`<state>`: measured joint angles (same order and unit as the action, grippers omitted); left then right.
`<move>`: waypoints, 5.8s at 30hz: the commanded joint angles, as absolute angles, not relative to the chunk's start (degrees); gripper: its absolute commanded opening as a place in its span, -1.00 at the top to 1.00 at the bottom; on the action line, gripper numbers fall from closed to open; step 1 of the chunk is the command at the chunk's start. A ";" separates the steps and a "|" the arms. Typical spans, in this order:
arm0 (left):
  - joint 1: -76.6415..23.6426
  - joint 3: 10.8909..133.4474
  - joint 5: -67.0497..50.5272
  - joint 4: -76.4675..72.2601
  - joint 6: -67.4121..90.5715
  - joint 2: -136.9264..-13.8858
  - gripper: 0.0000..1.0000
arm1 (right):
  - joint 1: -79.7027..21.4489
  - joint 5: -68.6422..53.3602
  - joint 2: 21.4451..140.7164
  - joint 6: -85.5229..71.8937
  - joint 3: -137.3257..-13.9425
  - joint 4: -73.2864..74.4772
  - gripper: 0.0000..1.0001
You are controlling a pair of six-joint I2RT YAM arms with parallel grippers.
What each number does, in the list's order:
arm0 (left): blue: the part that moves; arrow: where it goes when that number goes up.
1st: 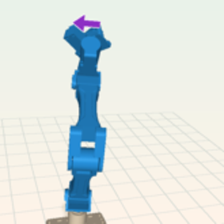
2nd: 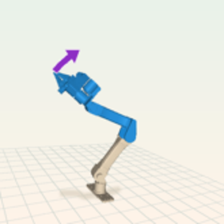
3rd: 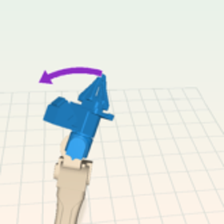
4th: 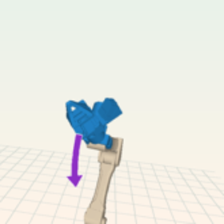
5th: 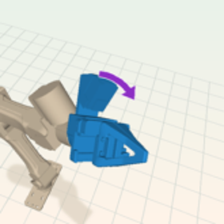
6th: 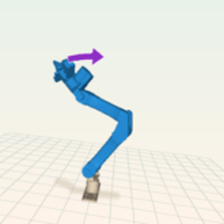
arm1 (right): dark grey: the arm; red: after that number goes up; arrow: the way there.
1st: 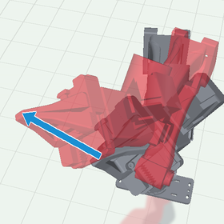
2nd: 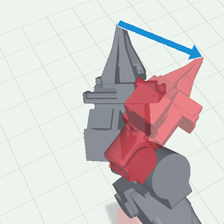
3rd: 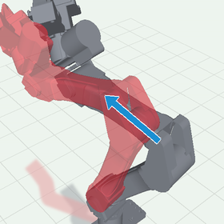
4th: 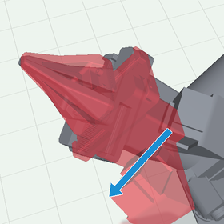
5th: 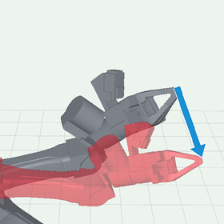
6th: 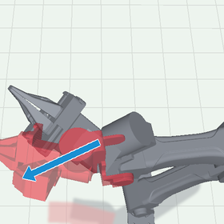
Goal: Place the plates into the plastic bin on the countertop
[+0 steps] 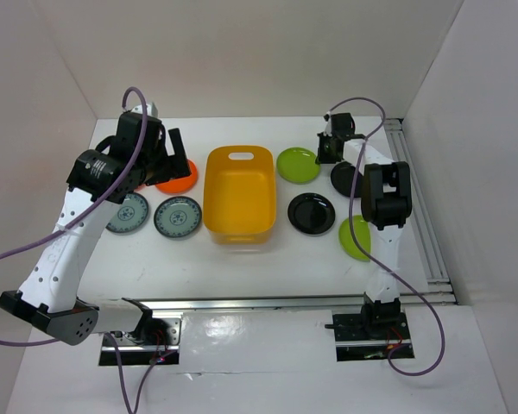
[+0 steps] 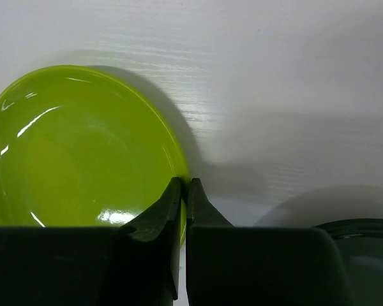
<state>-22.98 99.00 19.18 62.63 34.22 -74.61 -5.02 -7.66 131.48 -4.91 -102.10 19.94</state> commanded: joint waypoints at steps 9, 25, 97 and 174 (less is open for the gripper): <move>-23.20 100.63 23.90 63.01 34.45 -74.00 -1.00 | -4.75 9.40 123.85 -9.67 -104.14 26.63 1.00; -17.50 100.11 20.57 64.51 37.61 -75.76 -1.00 | -12.47 13.72 101.34 -12.92 -104.67 26.09 1.00; 30.76 101.78 -11.86 37.54 34.01 -122.43 -0.86 | -43.15 -11.60 85.70 -3.25 -92.91 21.26 -1.00; -27.50 93.42 13.18 41.74 28.21 -99.74 1.00 | -32.35 -1.14 74.88 -4.31 -92.99 29.79 -1.00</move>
